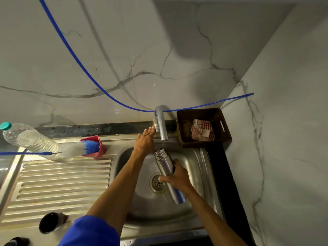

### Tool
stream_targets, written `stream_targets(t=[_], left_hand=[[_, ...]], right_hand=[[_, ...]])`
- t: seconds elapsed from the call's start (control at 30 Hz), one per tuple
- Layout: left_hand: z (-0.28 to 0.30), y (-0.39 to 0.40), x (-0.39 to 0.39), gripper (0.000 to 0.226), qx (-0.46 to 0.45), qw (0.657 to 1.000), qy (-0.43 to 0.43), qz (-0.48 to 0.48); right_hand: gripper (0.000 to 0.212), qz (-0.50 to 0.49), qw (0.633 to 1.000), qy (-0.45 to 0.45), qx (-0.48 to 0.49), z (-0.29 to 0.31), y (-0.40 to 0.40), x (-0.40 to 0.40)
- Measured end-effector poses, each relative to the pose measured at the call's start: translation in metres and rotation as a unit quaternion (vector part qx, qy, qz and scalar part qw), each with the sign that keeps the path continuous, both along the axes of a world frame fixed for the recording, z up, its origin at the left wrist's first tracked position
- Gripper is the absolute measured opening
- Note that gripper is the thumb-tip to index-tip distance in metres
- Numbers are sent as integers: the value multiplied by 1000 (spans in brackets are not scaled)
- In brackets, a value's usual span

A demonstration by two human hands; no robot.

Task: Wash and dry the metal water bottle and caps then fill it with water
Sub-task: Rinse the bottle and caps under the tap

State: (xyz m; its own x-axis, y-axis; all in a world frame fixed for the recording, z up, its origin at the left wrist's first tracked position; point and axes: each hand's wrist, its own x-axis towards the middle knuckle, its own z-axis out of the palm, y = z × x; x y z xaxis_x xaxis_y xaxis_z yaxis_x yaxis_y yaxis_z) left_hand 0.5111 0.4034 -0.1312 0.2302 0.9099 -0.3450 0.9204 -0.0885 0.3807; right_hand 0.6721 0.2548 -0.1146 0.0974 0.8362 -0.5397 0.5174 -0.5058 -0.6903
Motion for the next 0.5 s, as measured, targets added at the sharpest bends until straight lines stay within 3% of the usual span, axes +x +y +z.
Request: stream_targets(t=[0.17, 0.23, 0.33, 0.4, 0.5], left_hand=[[-5, -2, -10, 85, -42, 998, -53, 5], [-6, -7, -11, 73, -39, 989, -128, 65], [9, -42, -12, 43, 34, 928, -289, 234], [23, -71, -11, 30, 31, 892, -366, 264], [33, -100, -2, 53, -69, 886, -399, 225]], right_hand=[[72, -53, 998, 25, 19, -1, 3, -5], [72, -55, 998, 25, 30, 0, 6, -8], [73, -77, 996, 26, 33, -5, 11, -10], [73, -76, 996, 17, 41, -7, 16, -15], [65, -57, 996, -1, 63, -14, 15, -32]])
